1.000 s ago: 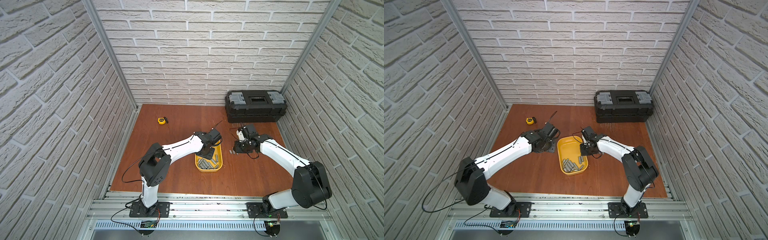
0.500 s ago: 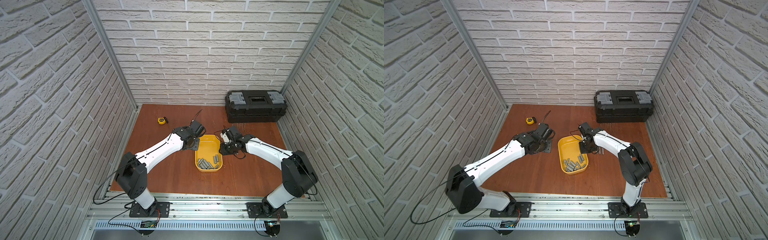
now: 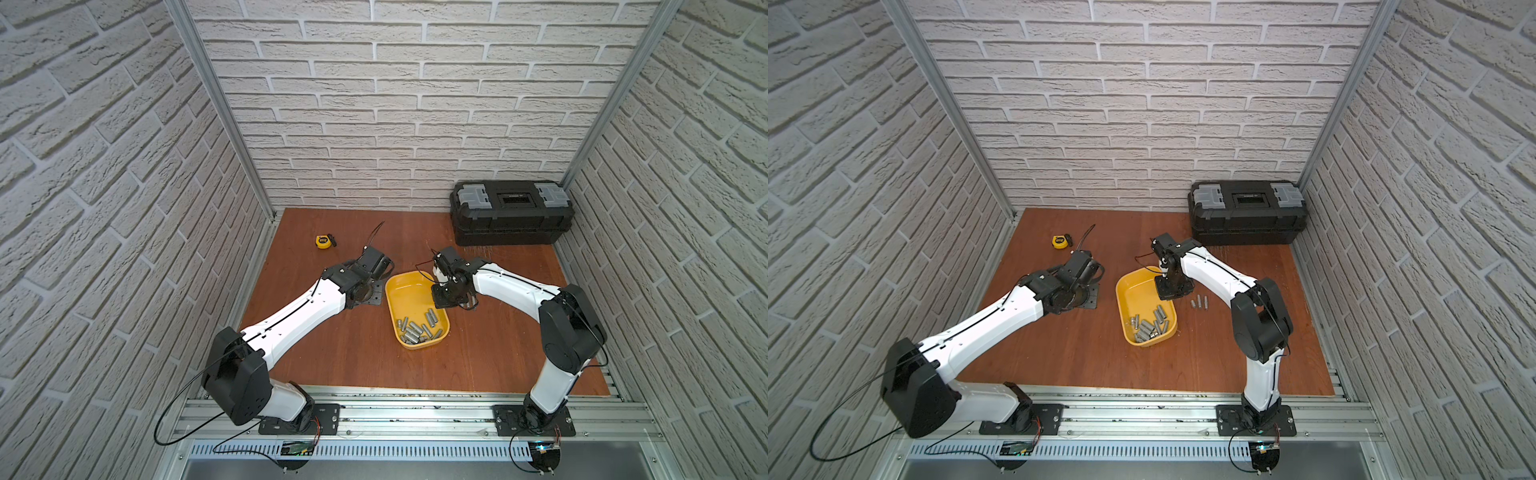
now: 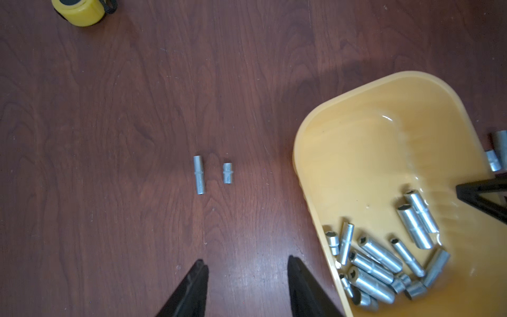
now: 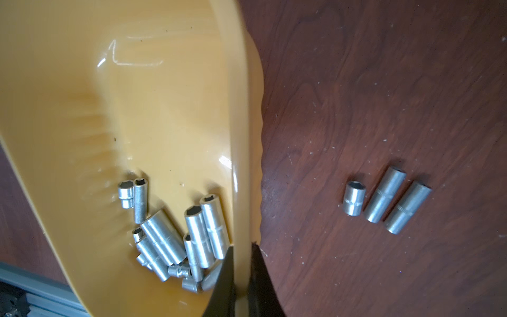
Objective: Take out the socket from the storage box
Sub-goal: Adjust the storage box at the center of the board.
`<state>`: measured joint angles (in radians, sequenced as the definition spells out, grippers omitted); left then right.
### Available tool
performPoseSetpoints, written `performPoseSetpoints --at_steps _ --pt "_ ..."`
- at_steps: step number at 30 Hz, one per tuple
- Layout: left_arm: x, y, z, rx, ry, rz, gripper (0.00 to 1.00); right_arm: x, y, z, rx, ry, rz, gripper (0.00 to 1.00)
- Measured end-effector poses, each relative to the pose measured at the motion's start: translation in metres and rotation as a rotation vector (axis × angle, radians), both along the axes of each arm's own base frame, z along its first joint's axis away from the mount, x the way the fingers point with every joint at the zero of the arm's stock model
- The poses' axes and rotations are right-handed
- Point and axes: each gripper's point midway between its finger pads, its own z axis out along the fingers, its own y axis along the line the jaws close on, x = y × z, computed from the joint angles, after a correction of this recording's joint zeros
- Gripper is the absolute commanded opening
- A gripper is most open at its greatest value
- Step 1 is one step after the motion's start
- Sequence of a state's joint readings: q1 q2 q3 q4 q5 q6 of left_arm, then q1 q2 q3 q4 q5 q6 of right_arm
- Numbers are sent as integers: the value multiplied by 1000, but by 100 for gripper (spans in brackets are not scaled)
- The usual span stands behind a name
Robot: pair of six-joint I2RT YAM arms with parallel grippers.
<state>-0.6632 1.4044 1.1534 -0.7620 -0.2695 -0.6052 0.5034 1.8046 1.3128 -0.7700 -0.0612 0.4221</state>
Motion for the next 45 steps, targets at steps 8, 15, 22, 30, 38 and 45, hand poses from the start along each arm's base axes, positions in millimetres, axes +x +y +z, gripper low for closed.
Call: performPoseSetpoints --at_steps 8,15,22,30,38,45 --pt "-7 15 -1 -4 -11 21 52 -3 -2 25 -66 120 62 2" --pt "-8 26 7 -18 -42 33 53 -35 -15 21 -71 312 82 2" --pt "-9 10 -2 -90 -25 -21 53 -43 -15 8 -64 412 90 2" --pt "-18 -32 -26 -156 50 -166 53 -42 -12 2 14 492 81 2" --pt "-26 -61 -40 -171 85 -265 53 -32 -11 21 72 499 74 2" --pt "-24 -77 -36 -214 61 -300 53 -25 -15 27 91 490 46 2"
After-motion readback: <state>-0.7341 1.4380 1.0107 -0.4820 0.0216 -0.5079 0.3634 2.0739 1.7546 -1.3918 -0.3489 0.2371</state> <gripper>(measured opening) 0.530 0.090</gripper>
